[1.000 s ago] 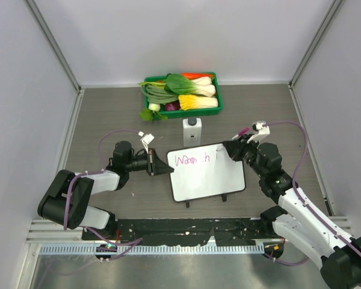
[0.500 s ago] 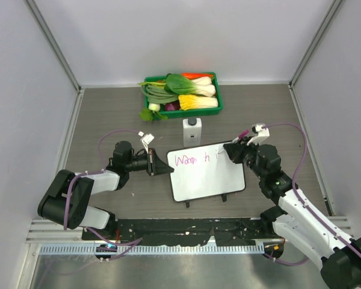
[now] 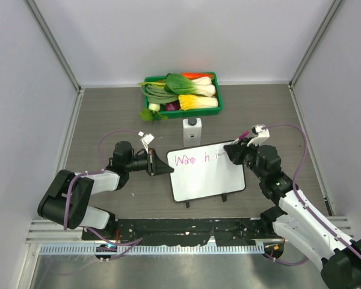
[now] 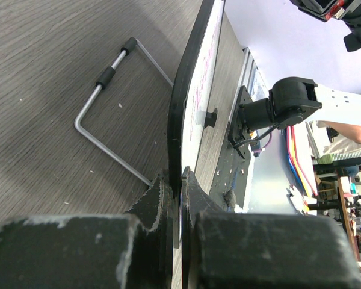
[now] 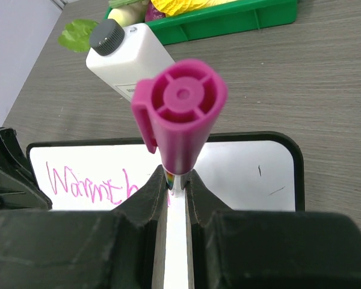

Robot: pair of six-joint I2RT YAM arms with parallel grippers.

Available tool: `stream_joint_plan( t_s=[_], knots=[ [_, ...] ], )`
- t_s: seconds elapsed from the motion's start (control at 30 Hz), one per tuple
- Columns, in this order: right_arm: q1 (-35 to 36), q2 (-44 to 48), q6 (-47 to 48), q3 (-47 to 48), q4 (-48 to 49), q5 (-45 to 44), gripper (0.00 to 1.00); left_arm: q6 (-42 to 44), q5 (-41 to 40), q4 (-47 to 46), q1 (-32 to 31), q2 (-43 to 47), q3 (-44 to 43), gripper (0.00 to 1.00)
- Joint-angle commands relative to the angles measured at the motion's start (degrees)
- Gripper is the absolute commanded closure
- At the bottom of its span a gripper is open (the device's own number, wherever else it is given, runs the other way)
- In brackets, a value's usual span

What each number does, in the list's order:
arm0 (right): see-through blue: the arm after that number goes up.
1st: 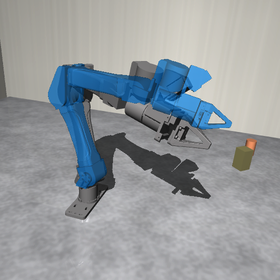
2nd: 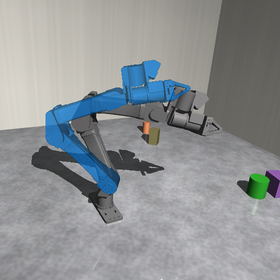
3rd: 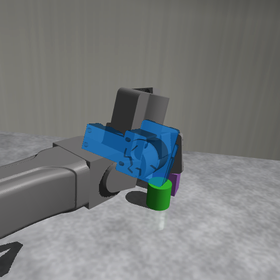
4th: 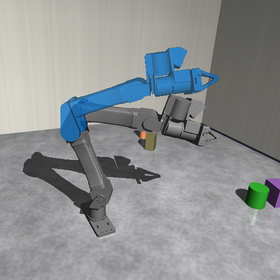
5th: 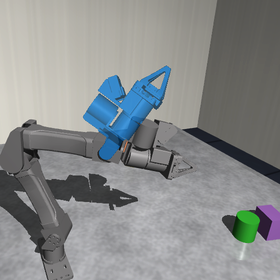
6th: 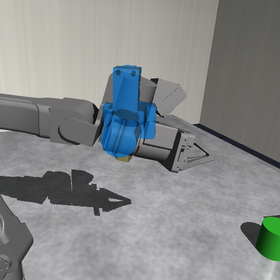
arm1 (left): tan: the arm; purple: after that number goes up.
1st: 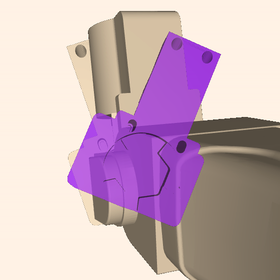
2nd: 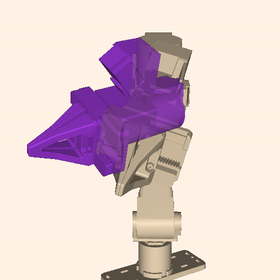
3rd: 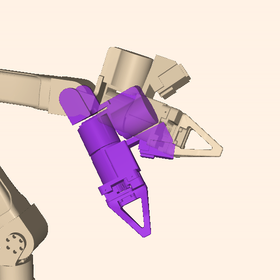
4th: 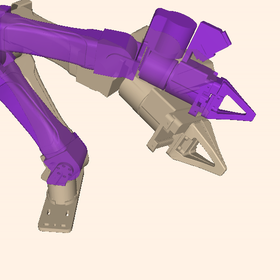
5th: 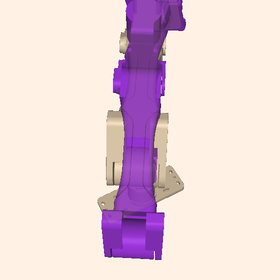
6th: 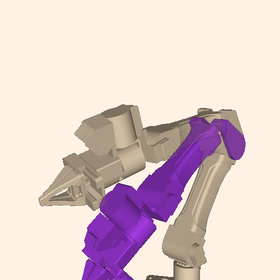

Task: Write a sentence on the whiteboard
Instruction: Write on the whiteboard at the whiteboard stand.

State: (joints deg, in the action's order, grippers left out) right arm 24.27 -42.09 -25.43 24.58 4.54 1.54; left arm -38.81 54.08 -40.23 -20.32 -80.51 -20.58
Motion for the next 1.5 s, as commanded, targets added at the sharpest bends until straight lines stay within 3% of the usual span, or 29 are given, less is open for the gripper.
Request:
stream_joint_plan(
  t_s=[0.0, 0.27, 0.87, 1.47],
  knots=[
    [0.07, 1.56, 0.56, -0.93, -2.51, -0.66, 0.99, 3.04, -1.88, 0.85, -0.51, 0.18, -1.13, 1.0],
    [0.07, 2.01, 0.12, -1.37, -3.92, 0.22, 0.99, 2.95, -1.88, 0.76, -0.6, 0.35, -1.04, 1.0],
    [-0.01, -2.03, 1.17, 3.99, -0.23, -6.81, 0.99, 3.04, -1.88, 0.77, -0.6, 0.62, -0.95, 1.0],
    [0.07, 0.78, 2.49, 2.76, -8.4, -4.79, 0.99, 3.03, -1.88, 0.76, -0.6, 0.62, -0.95, 1.0]
  ],
)
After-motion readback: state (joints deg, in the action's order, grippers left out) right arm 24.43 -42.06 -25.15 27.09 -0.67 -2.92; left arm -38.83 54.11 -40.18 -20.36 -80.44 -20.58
